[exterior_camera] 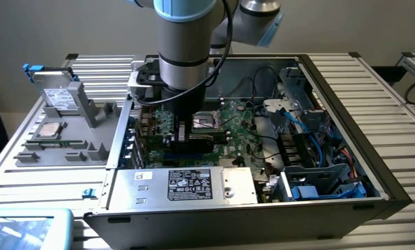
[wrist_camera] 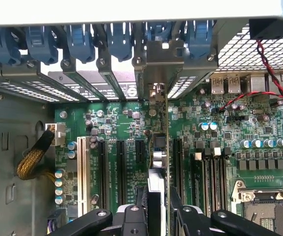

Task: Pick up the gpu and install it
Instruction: 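Insert the gpu into the slot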

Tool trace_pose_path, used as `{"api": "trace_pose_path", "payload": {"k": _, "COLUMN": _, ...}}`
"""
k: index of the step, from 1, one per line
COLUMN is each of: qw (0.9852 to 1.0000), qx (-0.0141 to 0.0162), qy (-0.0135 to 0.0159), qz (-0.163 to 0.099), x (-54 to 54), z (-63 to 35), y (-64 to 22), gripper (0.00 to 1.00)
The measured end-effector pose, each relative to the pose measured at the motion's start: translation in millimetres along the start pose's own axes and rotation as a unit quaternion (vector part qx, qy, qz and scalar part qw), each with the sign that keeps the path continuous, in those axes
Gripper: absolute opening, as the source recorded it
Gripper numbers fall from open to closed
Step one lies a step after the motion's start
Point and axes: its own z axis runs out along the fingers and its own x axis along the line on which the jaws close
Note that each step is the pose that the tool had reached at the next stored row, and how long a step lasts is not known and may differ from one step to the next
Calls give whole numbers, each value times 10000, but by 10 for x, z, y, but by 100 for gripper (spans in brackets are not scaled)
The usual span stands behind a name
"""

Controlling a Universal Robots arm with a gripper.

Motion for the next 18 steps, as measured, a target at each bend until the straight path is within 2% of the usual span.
{"api": "trace_pose_path", "payload": {"k": 18, "qw": 10000, "qx": 0, "qy": 16, "qz": -8, "x": -11, "z": 17, "y": 3, "gripper": 28}}
